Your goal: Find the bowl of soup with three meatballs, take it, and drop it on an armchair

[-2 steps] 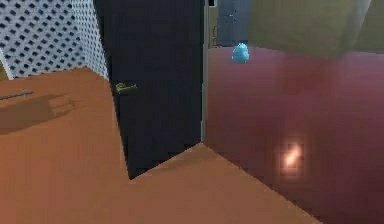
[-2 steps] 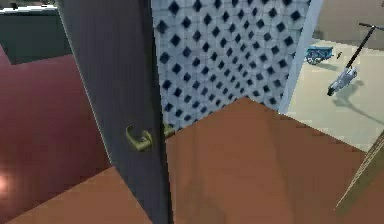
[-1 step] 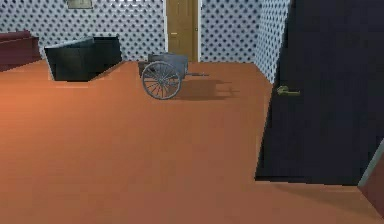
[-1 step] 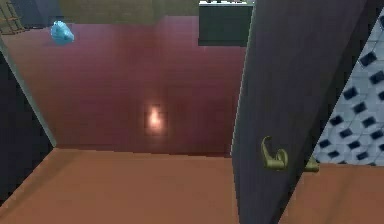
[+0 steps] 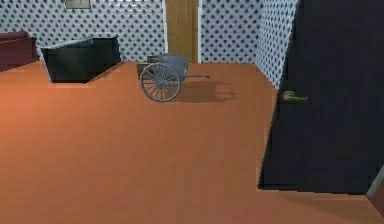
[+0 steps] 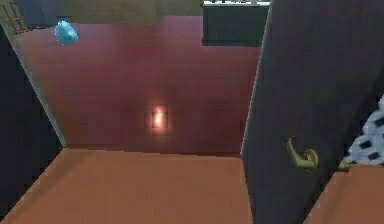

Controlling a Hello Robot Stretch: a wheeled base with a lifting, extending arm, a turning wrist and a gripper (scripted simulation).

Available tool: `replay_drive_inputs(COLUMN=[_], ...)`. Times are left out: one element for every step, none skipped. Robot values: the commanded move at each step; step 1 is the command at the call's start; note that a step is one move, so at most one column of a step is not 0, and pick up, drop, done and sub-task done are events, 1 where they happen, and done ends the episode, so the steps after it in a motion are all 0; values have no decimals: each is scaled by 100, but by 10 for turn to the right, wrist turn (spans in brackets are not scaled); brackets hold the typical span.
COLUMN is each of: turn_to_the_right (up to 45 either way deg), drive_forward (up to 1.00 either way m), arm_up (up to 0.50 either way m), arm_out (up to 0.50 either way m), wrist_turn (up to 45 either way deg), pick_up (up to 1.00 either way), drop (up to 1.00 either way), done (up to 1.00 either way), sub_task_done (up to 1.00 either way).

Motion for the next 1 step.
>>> replay_drive_inputs(turn_to_the_right=[450], drive_forward=[0], arm_up=[0], arm_out=[0], wrist_turn=[0], pick_up=[0], drop=[0], done=[0], sub_task_done=[0])
